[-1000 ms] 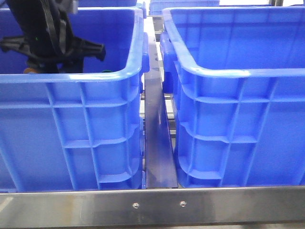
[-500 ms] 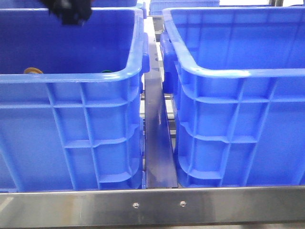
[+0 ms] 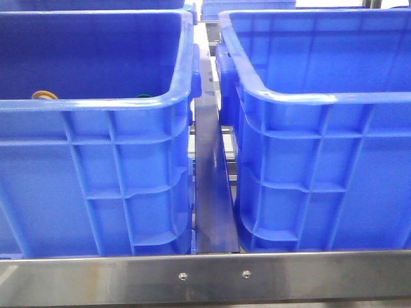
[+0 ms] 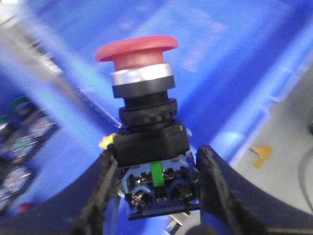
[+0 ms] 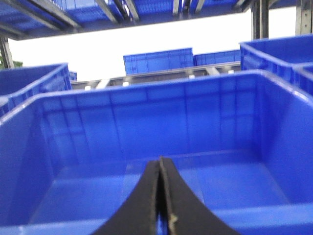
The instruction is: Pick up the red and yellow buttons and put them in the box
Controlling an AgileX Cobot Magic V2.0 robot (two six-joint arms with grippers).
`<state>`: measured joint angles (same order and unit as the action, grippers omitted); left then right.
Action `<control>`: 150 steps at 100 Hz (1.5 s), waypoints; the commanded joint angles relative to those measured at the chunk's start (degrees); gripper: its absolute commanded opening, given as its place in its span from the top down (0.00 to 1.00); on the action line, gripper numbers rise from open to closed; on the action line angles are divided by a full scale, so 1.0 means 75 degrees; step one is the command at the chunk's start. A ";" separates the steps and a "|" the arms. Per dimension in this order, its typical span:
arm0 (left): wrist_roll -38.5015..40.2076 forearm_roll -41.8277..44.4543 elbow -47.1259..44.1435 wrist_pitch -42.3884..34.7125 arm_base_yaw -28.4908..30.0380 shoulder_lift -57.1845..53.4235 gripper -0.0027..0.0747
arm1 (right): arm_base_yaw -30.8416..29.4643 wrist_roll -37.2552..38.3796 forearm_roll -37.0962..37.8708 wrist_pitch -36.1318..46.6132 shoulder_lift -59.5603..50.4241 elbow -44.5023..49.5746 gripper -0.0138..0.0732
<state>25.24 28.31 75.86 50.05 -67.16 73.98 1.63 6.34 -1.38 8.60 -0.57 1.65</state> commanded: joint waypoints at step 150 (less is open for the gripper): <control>-0.0023 0.0126 0.0186 -0.0216 -0.0401 -0.0239 0.99 | -0.0001 -0.2035 -0.5909 -0.7028 0.4854 -0.6650 0.10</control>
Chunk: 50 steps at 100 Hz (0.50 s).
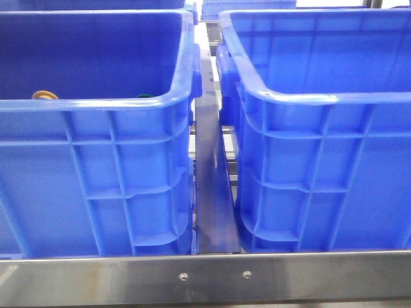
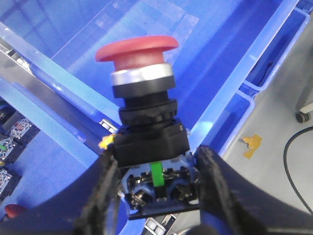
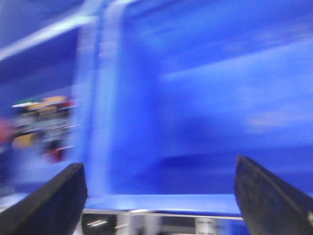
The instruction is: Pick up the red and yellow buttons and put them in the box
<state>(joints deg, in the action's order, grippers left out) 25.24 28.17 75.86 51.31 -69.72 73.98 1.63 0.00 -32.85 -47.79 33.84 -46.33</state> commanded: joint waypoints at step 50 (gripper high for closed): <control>-0.0023 0.0144 0.0186 -0.0368 -0.0060 -0.0239 0.99 | 0.0441 -0.5065 -0.6619 -0.1456 0.2955 -0.0721 0.10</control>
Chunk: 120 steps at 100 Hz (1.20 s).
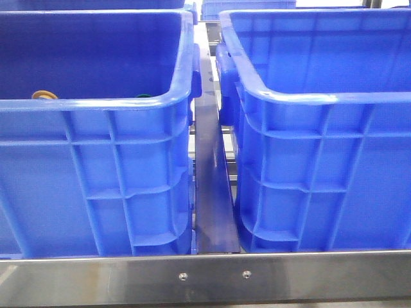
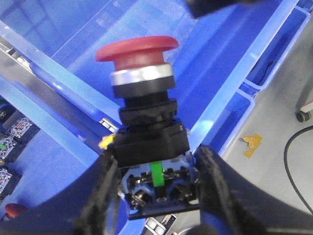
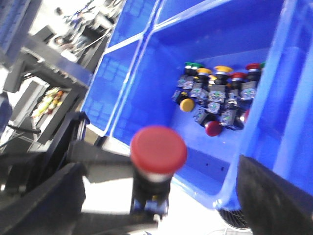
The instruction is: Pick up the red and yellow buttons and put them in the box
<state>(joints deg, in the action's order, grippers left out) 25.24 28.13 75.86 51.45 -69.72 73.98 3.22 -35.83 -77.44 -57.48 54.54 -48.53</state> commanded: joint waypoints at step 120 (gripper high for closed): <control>0.0088 0.0151 0.0186 -0.0387 -0.0013 -0.0239 0.20 | 0.1310 -0.1205 -0.0612 0.0250 0.1423 -0.0900 0.58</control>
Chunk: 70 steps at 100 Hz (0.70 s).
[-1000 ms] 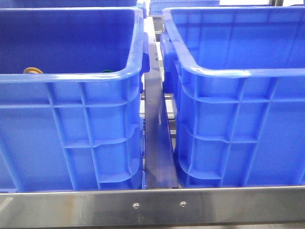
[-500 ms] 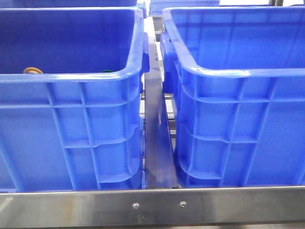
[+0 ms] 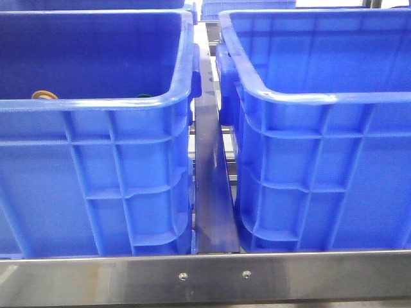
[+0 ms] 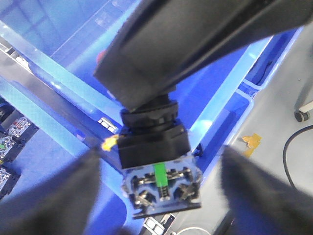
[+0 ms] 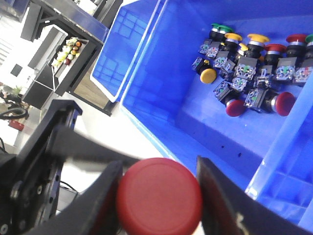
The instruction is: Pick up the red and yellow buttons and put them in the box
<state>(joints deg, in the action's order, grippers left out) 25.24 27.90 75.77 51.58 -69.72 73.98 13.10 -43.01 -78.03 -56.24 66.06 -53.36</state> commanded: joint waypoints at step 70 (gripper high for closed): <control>0.1228 0.0165 -0.0905 -0.0888 0.3073 -0.0910 0.21 | -0.0034 -0.1311 0.0741 0.3438 -0.0240 -0.0410 0.58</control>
<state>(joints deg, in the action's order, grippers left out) 33.72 29.87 69.98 49.71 -51.22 70.52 13.10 -51.92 -71.70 -32.93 65.96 -54.40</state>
